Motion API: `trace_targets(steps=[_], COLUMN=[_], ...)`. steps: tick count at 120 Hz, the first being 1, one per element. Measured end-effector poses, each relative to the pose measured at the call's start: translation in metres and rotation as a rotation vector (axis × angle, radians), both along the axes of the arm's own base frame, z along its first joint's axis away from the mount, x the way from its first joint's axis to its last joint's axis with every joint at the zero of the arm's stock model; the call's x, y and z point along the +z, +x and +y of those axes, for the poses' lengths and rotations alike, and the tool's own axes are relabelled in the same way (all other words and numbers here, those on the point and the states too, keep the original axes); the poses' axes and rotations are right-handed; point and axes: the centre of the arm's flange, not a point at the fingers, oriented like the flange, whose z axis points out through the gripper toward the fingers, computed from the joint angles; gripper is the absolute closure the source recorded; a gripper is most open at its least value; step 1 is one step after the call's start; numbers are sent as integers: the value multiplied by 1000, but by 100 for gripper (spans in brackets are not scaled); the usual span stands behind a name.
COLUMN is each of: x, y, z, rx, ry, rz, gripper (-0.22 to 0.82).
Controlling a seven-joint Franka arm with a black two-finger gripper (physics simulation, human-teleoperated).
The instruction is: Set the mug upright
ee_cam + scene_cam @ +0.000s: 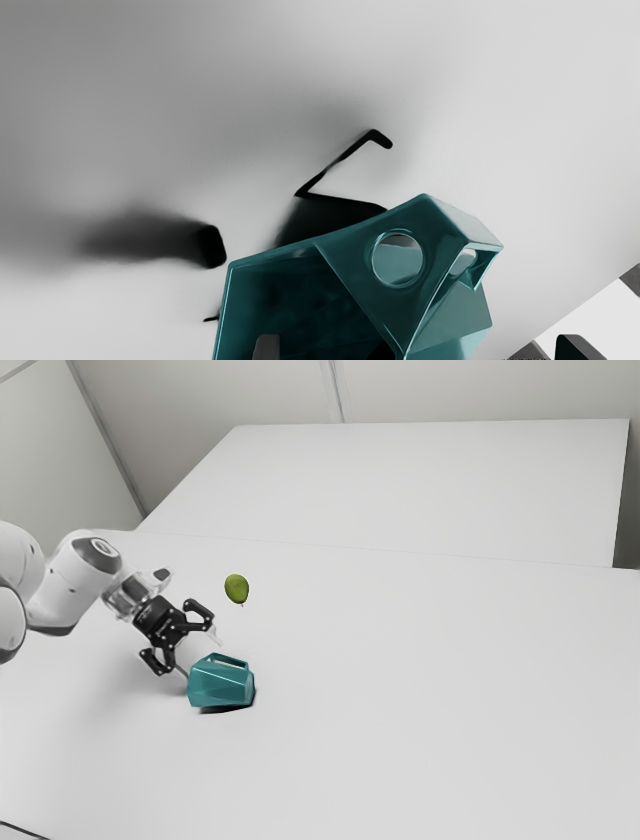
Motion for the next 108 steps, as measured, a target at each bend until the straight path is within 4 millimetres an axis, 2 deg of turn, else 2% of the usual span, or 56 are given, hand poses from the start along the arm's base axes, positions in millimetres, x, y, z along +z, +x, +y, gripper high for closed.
trace_targets(steps=[33, 37, 55, 66, 91, 108], x=[-10, -10, -9, -5, 3, 12], y=[4, 5, 8, 11, 16, 21], z=[-13, -15, -20, -25, -34, -43], rx=[34, 33, 28, 16, -2, -22], ry=[-60, -64, -69, -70, -65, -58], rz=[0, -2, -6, -12, -28, -41], gripper=[2, 6, 44, 59, 73, 76])
